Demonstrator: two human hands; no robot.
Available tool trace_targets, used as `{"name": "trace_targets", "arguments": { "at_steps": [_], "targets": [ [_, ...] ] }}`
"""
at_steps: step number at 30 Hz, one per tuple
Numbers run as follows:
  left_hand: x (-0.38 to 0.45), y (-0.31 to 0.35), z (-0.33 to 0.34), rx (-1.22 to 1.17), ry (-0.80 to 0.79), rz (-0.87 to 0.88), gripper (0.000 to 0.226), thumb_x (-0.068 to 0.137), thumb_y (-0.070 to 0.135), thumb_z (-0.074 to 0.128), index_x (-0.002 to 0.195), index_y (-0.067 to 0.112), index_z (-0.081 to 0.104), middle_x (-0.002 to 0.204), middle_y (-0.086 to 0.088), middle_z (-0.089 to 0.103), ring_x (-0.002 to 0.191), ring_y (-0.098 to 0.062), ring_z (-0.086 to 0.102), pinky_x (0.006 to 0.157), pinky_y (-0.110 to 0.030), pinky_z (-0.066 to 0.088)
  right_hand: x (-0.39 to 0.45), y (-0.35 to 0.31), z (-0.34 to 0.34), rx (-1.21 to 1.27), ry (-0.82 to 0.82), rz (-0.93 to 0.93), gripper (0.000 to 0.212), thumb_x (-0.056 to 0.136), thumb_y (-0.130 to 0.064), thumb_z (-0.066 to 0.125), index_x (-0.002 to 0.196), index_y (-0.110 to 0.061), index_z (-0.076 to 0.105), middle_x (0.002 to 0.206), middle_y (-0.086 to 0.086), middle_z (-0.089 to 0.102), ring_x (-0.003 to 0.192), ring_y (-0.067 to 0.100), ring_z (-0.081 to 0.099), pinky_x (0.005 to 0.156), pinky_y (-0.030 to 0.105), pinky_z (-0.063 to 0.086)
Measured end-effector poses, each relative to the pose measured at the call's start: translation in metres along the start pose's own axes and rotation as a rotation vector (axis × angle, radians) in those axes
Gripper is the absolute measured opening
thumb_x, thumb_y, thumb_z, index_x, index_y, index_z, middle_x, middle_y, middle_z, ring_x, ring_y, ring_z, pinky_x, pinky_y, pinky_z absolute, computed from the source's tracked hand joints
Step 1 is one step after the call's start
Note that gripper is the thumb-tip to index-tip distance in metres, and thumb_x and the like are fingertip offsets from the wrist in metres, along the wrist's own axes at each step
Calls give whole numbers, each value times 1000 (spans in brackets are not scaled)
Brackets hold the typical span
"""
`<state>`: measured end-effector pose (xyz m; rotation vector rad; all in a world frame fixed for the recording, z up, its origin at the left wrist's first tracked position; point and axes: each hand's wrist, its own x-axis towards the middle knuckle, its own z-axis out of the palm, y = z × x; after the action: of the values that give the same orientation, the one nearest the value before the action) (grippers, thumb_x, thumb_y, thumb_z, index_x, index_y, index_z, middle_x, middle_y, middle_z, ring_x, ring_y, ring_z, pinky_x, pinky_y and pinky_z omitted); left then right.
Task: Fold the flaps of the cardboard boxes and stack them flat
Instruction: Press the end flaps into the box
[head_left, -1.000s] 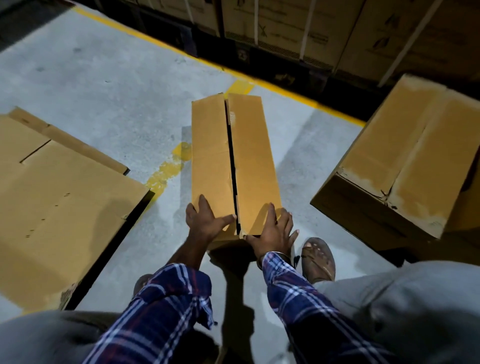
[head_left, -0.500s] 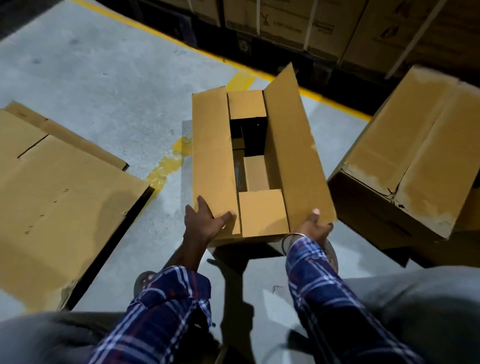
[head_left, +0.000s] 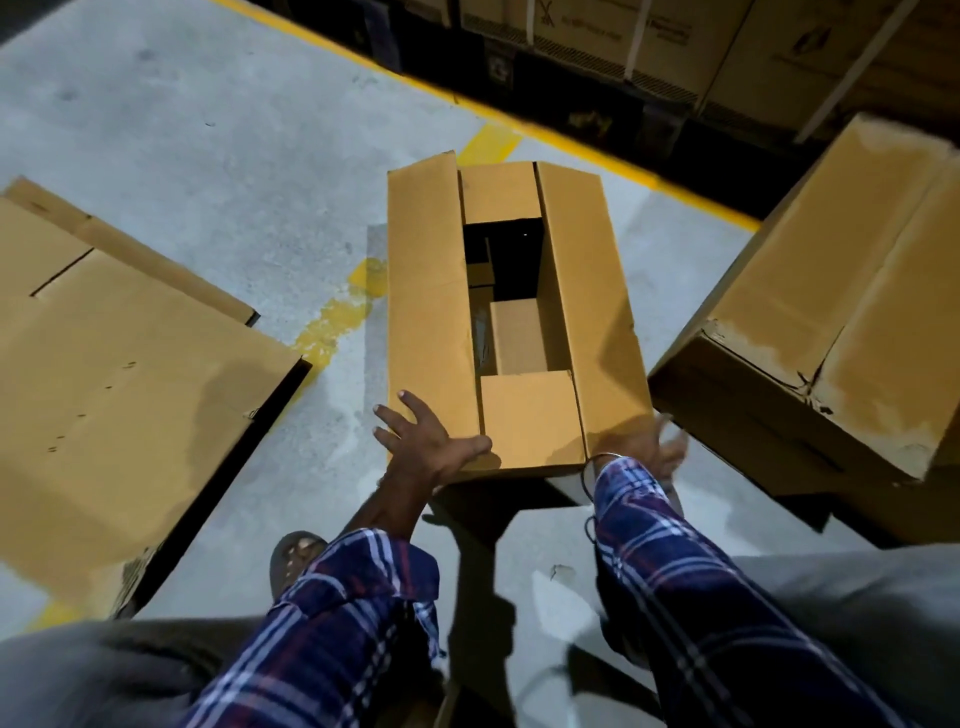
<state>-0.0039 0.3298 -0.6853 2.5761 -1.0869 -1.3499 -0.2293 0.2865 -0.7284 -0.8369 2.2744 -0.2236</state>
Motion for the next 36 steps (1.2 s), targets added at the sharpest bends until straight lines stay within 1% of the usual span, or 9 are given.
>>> {"name": "trace_targets", "arguments": {
  "at_steps": [7,10,12,19,23,26,29,32,36],
  "targets": [
    [9,-4,-19,-84,-101,-21,131,80,59,76,161,19,-19,168,-22,-9,151,-47,19,118,-52,35,-22,-29,28,-80,-142,-152,63,102,-60,38,141,-12,43,145,19,45,135,41,43,112,53,37],
    [-4,-18,-50,-286,-196,47,90,80,48,72,154,27,27,144,-11,48,115,-26,57,86,-44,53,-19,-27,29,-85,-141,-163,48,106,-47,42,137,-11,47,139,17,53,128,40,52,105,49,44],
    [-15,-32,-69,-410,-257,93,52,78,39,65,130,36,55,125,-6,64,108,-24,61,91,-47,49,-18,-25,28,-40,-126,-155,39,106,-41,45,131,-12,55,133,16,60,123,39,57,102,48,46],
    [-13,-99,-83,-1252,-76,-64,27,102,35,56,121,16,64,123,-7,73,111,-32,67,100,-57,52,-17,-27,29,24,-92,-136,37,107,-37,47,121,-12,70,123,11,70,111,35,64,95,42,50],
    [7,-122,-70,-1081,272,-220,50,92,50,71,125,13,61,115,-12,74,104,-31,71,83,-44,58,-14,-26,31,43,-92,-128,36,107,-36,46,120,-12,70,123,10,70,111,33,64,96,43,49],
    [24,-125,-66,-519,536,-276,95,78,51,79,149,6,33,141,-28,50,127,-45,53,100,-59,50,-13,-25,31,61,-87,-137,36,107,-36,46,121,-12,70,124,10,70,112,33,63,96,41,48],
    [29,-107,-63,-35,642,-155,93,85,29,78,158,16,22,160,-24,26,146,-44,27,112,-63,37,-13,-23,32,81,-89,-158,37,108,-36,46,122,-12,70,125,10,70,113,33,63,97,41,48],
    [50,-87,-54,76,494,-15,78,96,40,65,157,10,27,166,-22,15,150,-45,23,116,-63,33,-12,-24,32,65,-90,-172,38,108,-35,44,124,-10,68,128,11,68,116,33,61,100,40,47],
    [72,-68,-40,-336,198,-47,107,84,87,39,155,7,32,158,-23,34,143,-44,37,115,-57,35,-10,-26,31,3,-119,-217,43,110,-35,39,127,-7,66,133,16,64,121,37,57,101,37,44]
  ]
}}
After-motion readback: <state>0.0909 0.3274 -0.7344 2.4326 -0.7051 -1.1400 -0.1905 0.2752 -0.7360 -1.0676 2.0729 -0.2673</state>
